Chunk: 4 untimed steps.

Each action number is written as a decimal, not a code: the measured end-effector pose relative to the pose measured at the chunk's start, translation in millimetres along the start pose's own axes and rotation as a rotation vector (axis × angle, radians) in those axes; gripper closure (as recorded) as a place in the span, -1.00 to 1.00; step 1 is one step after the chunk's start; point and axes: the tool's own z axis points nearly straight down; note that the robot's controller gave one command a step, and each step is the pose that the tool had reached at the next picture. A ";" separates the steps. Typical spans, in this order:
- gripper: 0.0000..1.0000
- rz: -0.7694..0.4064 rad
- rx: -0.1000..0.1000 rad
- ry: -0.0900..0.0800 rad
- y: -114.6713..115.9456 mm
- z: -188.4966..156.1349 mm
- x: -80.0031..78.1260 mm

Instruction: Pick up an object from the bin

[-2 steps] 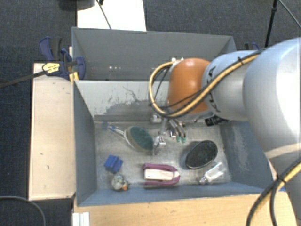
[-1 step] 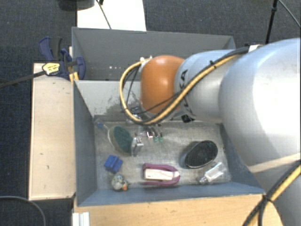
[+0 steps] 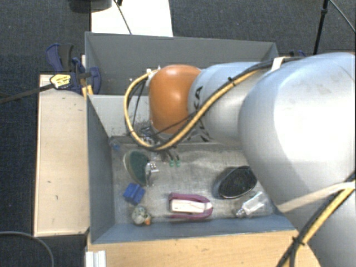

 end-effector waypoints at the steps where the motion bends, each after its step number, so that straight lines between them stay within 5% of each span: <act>1: 1.00 0.001 0.000 0.000 -1.1 -0.5 0.3; 2: 1.00 -0.065 -0.012 -0.025 -26.4 -150.8 15.3; 3: -1.00 -0.068 -0.011 -0.016 -25.6 -145.5 16.7; 4: -1.00 -0.330 -0.010 -0.025 27.1 -4.6 3.0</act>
Offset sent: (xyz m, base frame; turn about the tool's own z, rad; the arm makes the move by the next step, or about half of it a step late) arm 0.0000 0.0000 0.0000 0.0000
